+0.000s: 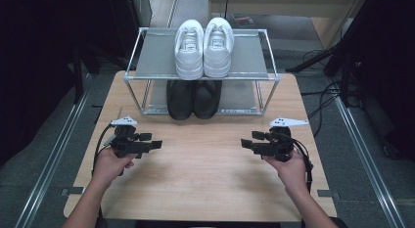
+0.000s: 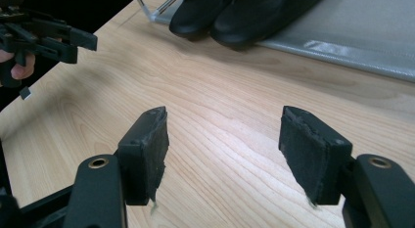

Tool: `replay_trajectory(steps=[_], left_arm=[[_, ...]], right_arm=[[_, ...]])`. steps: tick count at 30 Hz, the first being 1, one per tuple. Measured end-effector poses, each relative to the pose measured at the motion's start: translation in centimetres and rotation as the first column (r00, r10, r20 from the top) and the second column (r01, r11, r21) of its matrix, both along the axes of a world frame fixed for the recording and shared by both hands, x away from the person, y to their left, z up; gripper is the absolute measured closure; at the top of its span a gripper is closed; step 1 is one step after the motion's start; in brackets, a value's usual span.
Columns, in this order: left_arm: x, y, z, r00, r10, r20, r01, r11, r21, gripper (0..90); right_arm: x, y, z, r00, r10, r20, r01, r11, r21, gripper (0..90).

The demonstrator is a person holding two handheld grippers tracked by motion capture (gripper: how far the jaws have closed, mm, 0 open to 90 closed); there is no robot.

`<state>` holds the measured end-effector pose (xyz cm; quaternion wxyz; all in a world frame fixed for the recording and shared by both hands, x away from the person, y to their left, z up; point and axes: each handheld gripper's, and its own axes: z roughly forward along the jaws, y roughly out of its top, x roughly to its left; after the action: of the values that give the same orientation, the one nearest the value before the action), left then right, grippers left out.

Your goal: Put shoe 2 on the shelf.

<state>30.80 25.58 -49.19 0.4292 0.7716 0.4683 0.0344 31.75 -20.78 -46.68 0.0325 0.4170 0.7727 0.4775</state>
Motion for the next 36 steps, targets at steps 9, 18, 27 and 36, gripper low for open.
replay_trajectory(steps=[9,18,27,36], left_arm=[[0.0,-0.2,-0.1,1.0,-0.001,-0.002,0.001,1.0,0.009,31.7],[0.1,-0.4,-0.3,0.9999,-0.004,-0.013,0.004,0.9998,0.02,30.3],[0.1,-0.6,-0.4,0.9996,-0.017,-0.022,0.017,0.9995,0.025,29.8],[0.1,-0.8,-0.6,0.9988,-0.027,-0.042,0.028,0.9992,0.028,29.5]], right_arm=[[0.4,-0.4,-0.9,0.9999,-0.011,0.01,0.011,0.999,-0.05,36.5],[0.6,-0.2,-1.3,0.9998,-0.012,0.013,0.013,0.997,-0.078,35.6],[0.5,0.1,-1.6,0.9998,-0.019,-0.004,0.019,0.997,-0.077,34.9],[0.5,0.4,-1.9,0.9997,-0.01,-0.02,0.008,0.996,-0.089,34.4]])
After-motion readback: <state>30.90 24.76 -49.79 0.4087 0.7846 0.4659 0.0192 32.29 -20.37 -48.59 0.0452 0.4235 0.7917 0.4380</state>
